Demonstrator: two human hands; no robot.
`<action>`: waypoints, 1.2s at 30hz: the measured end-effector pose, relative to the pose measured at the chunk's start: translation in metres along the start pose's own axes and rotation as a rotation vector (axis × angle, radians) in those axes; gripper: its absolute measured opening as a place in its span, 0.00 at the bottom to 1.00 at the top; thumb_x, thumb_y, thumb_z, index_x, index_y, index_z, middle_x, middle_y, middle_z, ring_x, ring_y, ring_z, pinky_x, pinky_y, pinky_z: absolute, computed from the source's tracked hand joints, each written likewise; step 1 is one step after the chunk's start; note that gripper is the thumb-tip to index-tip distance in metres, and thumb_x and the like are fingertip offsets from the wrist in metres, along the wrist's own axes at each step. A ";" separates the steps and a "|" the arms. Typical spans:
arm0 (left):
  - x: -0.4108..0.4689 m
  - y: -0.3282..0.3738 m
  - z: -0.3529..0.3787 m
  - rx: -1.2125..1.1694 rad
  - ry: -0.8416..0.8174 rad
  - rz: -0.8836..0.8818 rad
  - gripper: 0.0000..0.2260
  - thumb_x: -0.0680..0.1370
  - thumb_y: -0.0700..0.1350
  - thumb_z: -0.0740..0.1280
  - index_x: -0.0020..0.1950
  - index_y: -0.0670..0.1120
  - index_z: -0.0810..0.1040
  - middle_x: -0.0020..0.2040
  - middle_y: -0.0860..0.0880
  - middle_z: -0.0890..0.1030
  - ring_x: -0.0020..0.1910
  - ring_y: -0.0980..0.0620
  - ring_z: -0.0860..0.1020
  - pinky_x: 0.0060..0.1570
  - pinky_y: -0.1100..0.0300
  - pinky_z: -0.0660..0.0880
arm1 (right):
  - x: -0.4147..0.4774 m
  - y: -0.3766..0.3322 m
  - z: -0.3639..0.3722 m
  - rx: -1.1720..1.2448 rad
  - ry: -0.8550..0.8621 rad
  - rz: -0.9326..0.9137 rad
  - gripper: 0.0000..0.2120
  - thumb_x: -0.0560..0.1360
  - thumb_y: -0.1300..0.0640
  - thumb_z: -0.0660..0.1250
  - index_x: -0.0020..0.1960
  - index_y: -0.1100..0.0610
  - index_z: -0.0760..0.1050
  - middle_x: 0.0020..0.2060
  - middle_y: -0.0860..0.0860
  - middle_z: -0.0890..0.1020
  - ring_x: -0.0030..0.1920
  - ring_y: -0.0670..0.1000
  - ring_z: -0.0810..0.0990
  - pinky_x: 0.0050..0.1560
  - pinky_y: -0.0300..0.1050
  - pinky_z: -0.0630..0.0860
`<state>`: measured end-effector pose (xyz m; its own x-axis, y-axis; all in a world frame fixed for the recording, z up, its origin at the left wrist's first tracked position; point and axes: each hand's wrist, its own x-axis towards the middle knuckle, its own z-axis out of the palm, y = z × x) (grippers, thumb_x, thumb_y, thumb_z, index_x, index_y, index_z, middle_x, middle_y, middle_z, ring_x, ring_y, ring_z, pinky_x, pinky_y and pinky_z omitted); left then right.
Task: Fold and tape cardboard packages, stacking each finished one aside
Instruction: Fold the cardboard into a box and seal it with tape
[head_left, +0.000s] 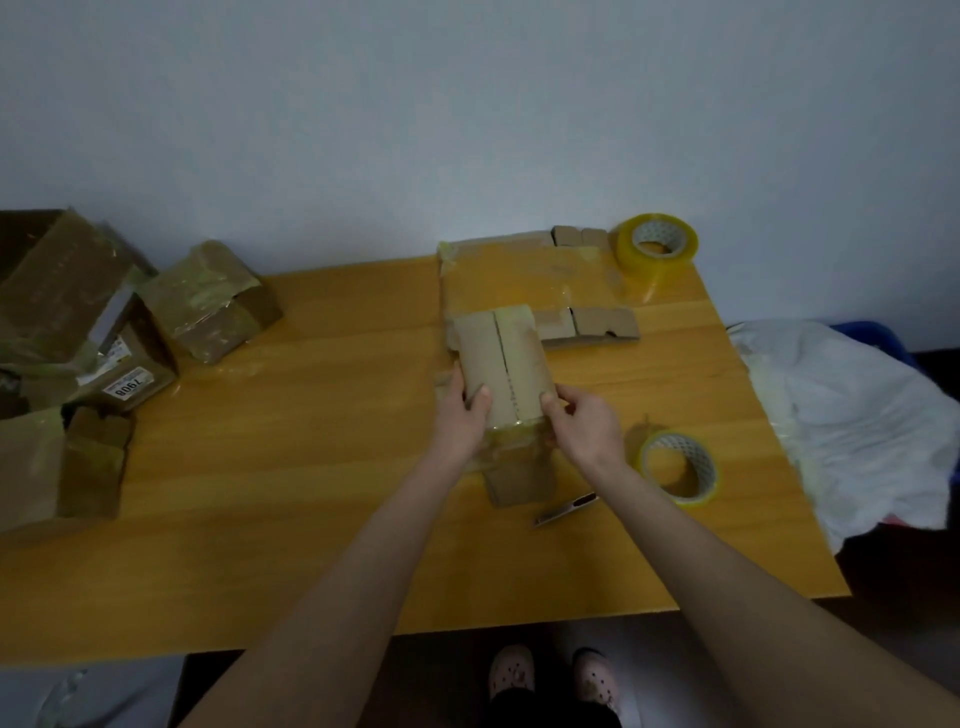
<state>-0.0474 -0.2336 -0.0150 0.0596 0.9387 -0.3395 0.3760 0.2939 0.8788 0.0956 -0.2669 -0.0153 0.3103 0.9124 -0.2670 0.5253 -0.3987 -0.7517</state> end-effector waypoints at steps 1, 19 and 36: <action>0.000 -0.001 0.003 -0.005 0.016 0.002 0.25 0.82 0.47 0.59 0.78 0.49 0.55 0.69 0.46 0.71 0.64 0.47 0.73 0.62 0.47 0.73 | 0.001 0.003 0.000 0.014 -0.008 -0.004 0.15 0.81 0.50 0.59 0.62 0.56 0.78 0.44 0.55 0.84 0.42 0.57 0.82 0.44 0.54 0.80; -0.043 -0.003 0.035 1.095 0.113 0.480 0.24 0.79 0.50 0.63 0.75 0.59 0.61 0.77 0.52 0.59 0.77 0.45 0.54 0.74 0.43 0.51 | -0.028 0.118 -0.056 -0.593 -0.119 0.031 0.24 0.77 0.44 0.64 0.67 0.57 0.64 0.63 0.54 0.73 0.64 0.56 0.70 0.59 0.49 0.71; -0.046 0.093 0.063 0.303 -0.084 0.401 0.30 0.77 0.38 0.64 0.77 0.52 0.57 0.72 0.51 0.66 0.68 0.54 0.67 0.64 0.60 0.66 | -0.031 0.072 -0.126 0.097 -0.110 -0.377 0.14 0.76 0.60 0.69 0.61 0.55 0.79 0.51 0.47 0.83 0.51 0.47 0.80 0.47 0.40 0.73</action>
<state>0.0428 -0.2607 0.0618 0.3238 0.9456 -0.0324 0.5587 -0.1635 0.8131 0.2237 -0.3357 0.0150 0.0209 0.9996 -0.0207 0.5069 -0.0284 -0.8616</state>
